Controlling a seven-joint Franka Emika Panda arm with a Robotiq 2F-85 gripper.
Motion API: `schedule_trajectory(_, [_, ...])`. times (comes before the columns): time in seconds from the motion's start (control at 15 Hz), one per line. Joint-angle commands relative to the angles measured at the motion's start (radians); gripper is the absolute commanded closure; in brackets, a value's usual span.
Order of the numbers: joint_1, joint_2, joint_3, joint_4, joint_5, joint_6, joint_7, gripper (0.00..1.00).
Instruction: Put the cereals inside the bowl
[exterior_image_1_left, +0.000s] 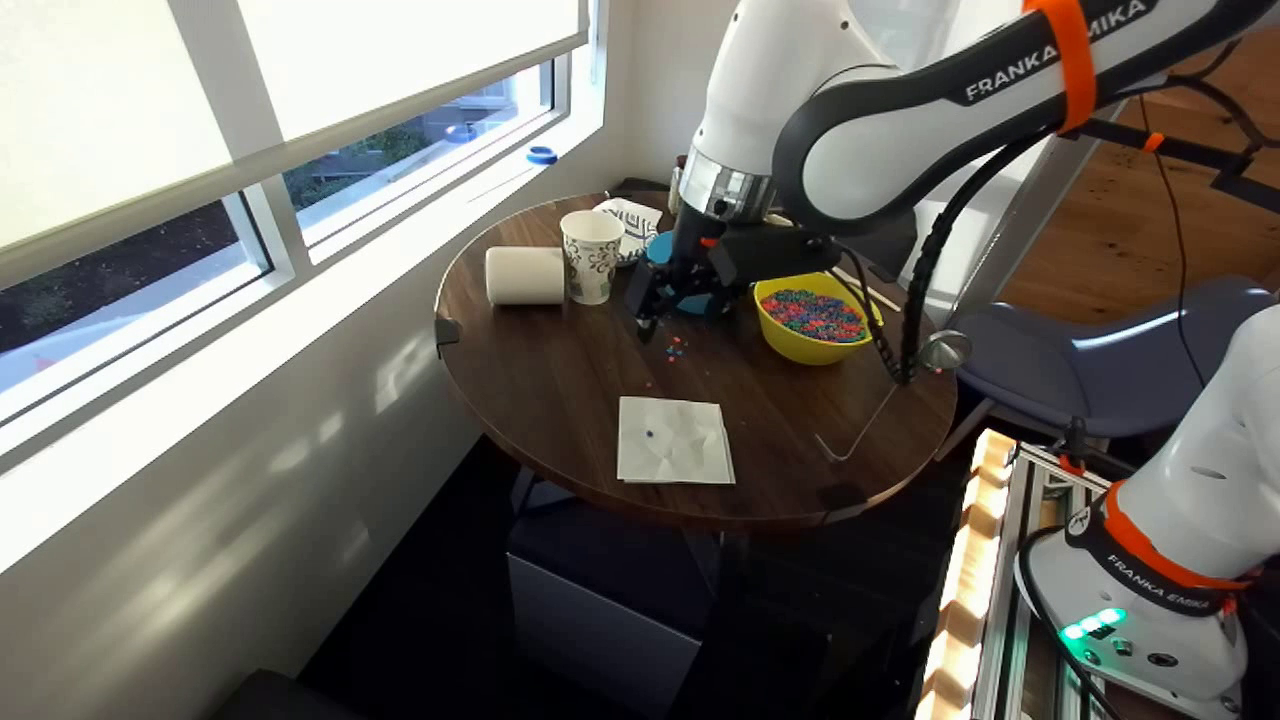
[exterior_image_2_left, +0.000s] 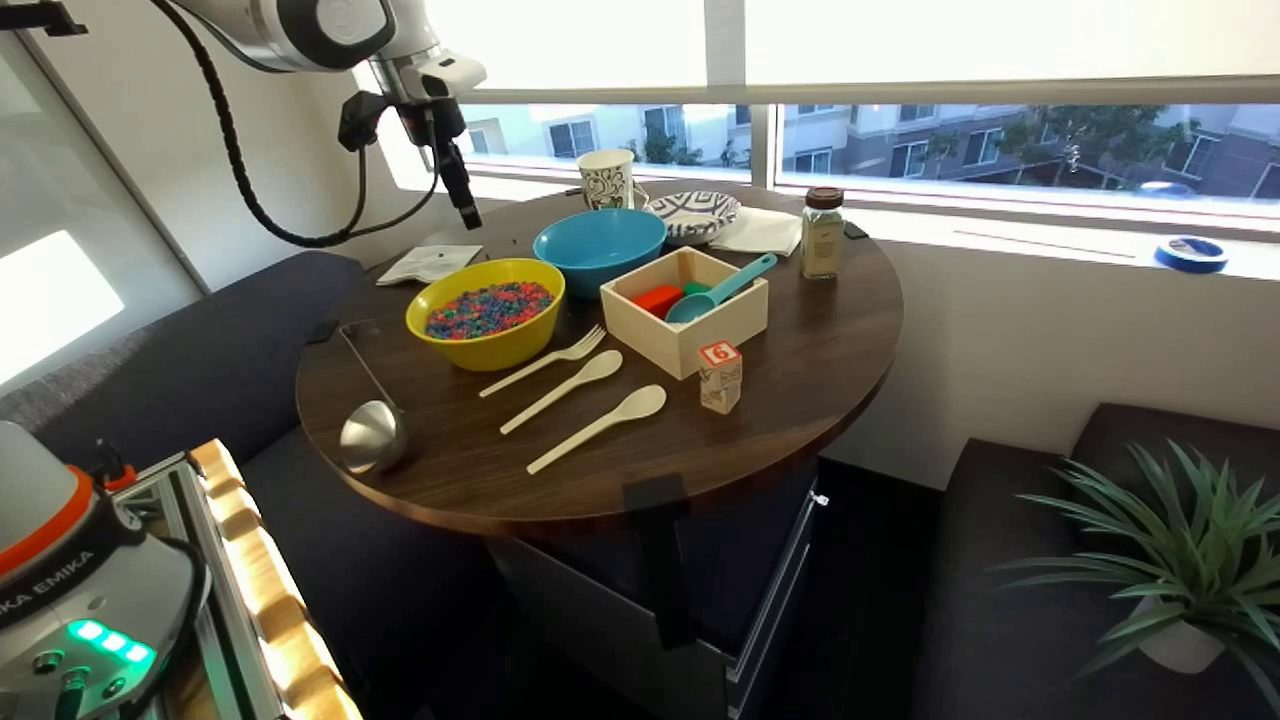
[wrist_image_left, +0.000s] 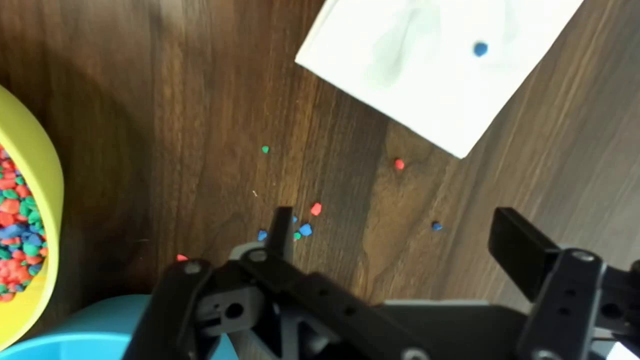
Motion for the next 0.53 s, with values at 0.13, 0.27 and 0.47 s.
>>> schedule_trajectory(0.13, [0.025, 0.087, -0.074, 0.017, -0.071, 0.069, 0.129, 0.0])
schedule_trajectory(0.27, [0.035, 0.11, -0.088, 0.028, -0.077, 0.064, 0.153, 0.0])
schedule_trajectory(0.47, [0.051, 0.135, -0.101, 0.044, -0.083, 0.055, 0.178, 0.2])
